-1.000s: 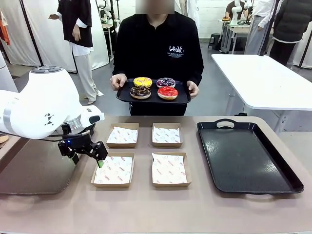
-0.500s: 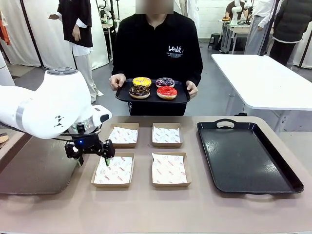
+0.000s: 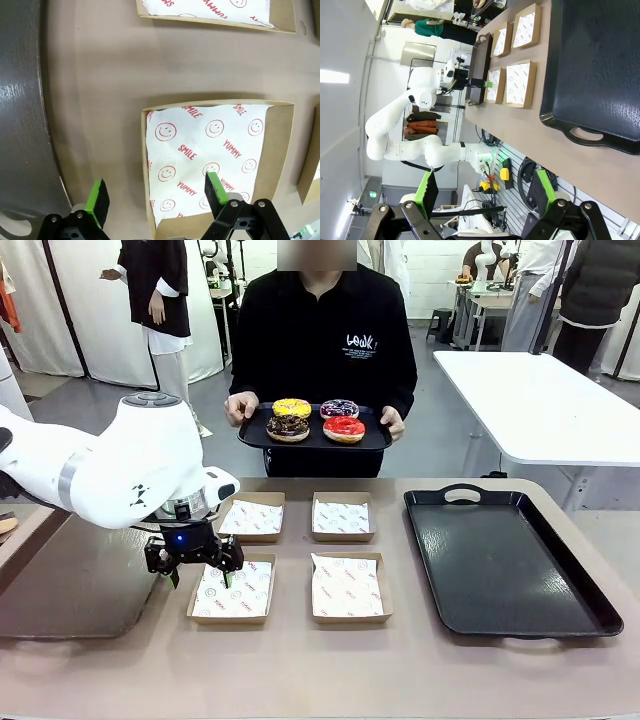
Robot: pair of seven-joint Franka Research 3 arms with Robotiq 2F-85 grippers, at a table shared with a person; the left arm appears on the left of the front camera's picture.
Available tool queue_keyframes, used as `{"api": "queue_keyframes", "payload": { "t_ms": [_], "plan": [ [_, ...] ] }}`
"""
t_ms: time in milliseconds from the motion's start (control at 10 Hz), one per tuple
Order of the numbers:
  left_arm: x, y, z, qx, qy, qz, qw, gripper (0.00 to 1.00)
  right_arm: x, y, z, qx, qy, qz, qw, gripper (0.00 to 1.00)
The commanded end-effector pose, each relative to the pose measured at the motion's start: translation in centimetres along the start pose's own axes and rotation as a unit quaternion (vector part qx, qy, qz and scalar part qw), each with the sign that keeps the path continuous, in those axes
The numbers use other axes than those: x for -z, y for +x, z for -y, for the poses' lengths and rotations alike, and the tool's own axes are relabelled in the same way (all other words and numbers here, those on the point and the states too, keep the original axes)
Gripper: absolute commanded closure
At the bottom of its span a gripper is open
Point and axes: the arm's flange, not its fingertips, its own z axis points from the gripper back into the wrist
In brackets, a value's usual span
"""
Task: Individually package the donuts and arrange them on the tray.
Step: Pick up one Paper togo box.
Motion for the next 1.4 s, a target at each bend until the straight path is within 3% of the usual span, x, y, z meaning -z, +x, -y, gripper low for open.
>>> {"api": "queue_keyframes", "payload": {
  "t_ms": [0, 100, 200, 300, 500, 600, 800, 1300],
  "plan": [
    [0.6, 0.5, 0.9, -0.003, 0.010, 0.018, 1.000, 0.35, 0.1, 0.1, 0.0, -0.008, 0.008, 0.006, 1.000, 0.00],
    [0.5, 0.3, 0.9, 0.000, 0.009, 0.020, 1.000, 0.54, 0.1, 0.1, 0.0, -0.008, 0.008, 0.006, 1.000, 0.00],
    [0.4, 0.2, 0.8, 0.001, 0.010, 0.022, 1.000, 0.90, 0.1, 0.1, 0.0, -0.008, 0.008, 0.006, 1.000, 0.00],
    [0.2, 0.4, 0.9, 0.001, 0.009, 0.022, 1.000, 1.00, 0.1, 0.1, 0.0, -0.008, 0.008, 0.006, 1.000, 0.00],
    [0.0, 0.3, 0.8, 0.000, 0.006, 0.024, 1.000, 1.00, 0.1, 0.1, 0.0, -0.008, 0.008, 0.006, 1.000, 0.00],
    [-0.2, 0.1, 0.7, -0.001, 0.004, 0.027, 1.000, 0.88, 0.1, 0.1, 0.0, -0.008, 0.008, 0.006, 1.000, 0.00],
    [-0.3, 0.4, 0.7, -0.001, 0.005, 0.023, 1.000, 1.00, 0.1, 0.1, 0.0, -0.008, 0.008, 0.006, 1.000, 0.00],
    [-0.6, 0.5, 0.7, -0.002, 0.008, 0.011, 1.000, 1.00, 0.1, 0.1, 0.0, -0.008, 0.008, 0.006, 1.000, 0.00]
  ]
}}
